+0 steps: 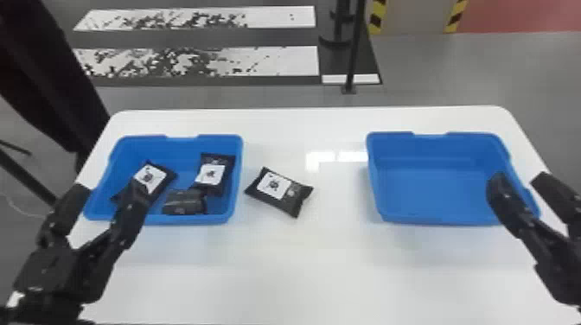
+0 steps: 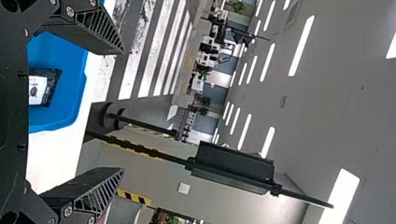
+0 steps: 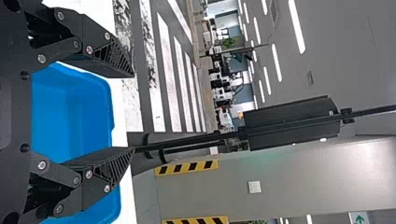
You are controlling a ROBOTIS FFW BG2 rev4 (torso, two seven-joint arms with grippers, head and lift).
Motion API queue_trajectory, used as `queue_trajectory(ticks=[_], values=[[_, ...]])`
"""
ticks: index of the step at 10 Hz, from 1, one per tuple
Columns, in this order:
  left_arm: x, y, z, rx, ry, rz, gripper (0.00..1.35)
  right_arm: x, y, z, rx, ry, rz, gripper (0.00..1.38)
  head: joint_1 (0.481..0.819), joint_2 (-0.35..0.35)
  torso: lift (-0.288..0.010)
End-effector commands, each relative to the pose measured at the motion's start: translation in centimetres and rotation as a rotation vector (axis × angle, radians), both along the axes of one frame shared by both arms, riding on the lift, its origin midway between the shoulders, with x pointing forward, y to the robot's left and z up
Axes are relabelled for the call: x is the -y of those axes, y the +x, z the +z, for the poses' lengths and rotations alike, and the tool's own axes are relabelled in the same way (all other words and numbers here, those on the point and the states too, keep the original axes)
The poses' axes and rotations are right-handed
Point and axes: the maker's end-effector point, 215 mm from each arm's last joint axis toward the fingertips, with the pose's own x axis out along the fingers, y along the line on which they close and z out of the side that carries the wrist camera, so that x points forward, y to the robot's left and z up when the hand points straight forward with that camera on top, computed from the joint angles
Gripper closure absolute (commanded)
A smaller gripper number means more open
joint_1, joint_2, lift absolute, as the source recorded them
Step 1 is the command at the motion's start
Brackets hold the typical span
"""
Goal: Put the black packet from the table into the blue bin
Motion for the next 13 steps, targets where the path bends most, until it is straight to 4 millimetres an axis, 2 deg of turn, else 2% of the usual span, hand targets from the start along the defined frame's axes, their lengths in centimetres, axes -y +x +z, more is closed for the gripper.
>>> queue_trajectory(ticks=[1,6,9,11,13], values=[[0.1,0.0,0.0,-0.001,0.000,-0.002,0.14,0.0,0.0,0.0,0.001,0.000,-0.001,0.51,0.695,0.038,-0.110],[0.4,0.2,0.1,0.003,0.004,-0.008,0.14,0.0,0.0,0.0,0.001,0.000,-0.001,0.51,0.695,0.036,-0.110],[4.6,1.8,-1.2,-0.030,-0.010,-0.104,0.14,0.0,0.1,-0.1,0.000,-0.003,-0.001,0.51,0.695,0.009,-0.110],[8.3,3.4,-2.5,-0.045,0.013,-0.192,0.14,0.0,0.1,-0.1,0.000,-0.003,-0.001,0.51,0.695,-0.047,-0.110],[10.7,5.5,-3.3,-0.053,0.103,-0.259,0.14,0.1,0.1,-0.1,0.000,-0.003,-0.002,0.51,0.695,-0.093,-0.110]])
